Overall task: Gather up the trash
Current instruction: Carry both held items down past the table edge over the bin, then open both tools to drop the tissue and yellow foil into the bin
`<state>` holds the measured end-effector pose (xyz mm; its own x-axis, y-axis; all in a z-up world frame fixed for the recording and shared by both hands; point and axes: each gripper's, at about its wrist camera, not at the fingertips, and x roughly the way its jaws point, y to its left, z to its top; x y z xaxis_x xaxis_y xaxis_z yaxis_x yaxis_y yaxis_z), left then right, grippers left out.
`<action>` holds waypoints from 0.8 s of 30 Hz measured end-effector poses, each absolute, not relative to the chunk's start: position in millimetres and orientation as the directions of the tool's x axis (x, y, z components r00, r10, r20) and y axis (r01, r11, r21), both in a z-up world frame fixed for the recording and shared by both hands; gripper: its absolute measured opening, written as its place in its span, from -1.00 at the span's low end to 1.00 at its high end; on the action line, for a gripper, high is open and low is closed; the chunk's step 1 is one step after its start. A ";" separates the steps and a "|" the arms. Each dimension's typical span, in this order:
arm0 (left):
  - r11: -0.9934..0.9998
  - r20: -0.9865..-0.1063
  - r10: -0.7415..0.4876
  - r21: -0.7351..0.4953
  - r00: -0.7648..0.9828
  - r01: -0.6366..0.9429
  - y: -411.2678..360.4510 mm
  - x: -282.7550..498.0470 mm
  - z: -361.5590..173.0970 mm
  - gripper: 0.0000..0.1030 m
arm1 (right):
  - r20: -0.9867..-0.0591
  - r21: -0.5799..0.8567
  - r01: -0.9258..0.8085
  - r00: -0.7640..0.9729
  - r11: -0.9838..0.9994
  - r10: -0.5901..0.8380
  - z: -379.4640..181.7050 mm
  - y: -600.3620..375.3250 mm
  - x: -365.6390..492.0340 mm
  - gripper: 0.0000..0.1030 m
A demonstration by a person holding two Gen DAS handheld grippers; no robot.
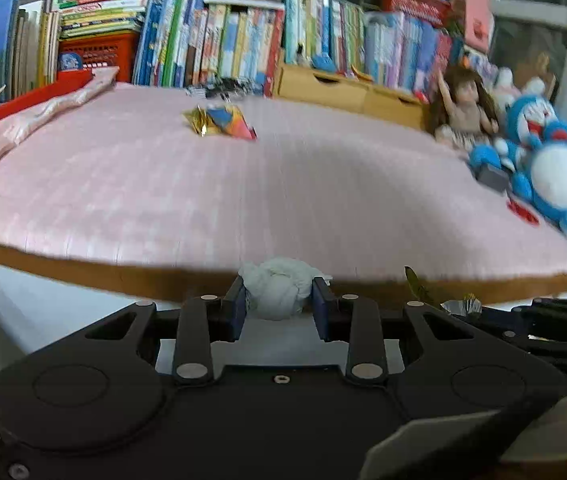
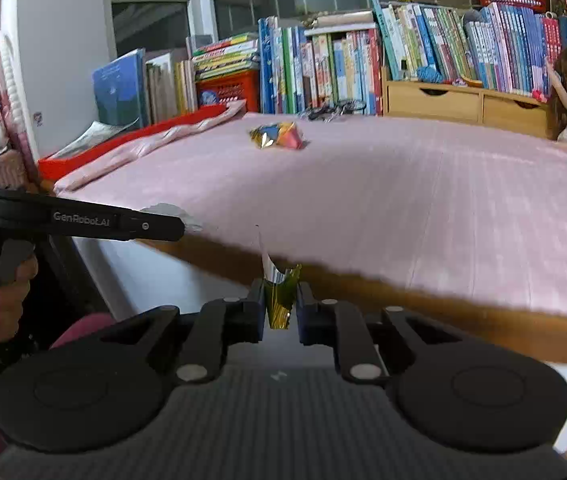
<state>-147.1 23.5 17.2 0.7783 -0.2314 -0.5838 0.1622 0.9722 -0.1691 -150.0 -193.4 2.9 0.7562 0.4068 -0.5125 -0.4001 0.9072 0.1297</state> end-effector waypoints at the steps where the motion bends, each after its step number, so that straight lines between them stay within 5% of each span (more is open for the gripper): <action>1: 0.971 -0.595 -0.237 -0.167 0.768 0.170 23.2 -151.3 15.0 -0.39 | -0.524 0.130 -0.406 0.746 0.905 0.410 0.7 -192.3 -154.4 -0.61; 24: 0.963 -0.847 -0.219 -0.107 0.484 0.247 4.2 -167.8 -76.3 -0.38 | -0.723 0.143 -0.391 0.586 0.909 0.366 -72.2 -174.4 -187.1 -0.53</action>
<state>-167.8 4.2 -76.3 0.4843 -0.2185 -0.8472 0.2466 0.9631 -0.1075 -187.1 -174.4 -72.2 0.5856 0.3656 -0.7235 -0.3908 0.9093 0.1431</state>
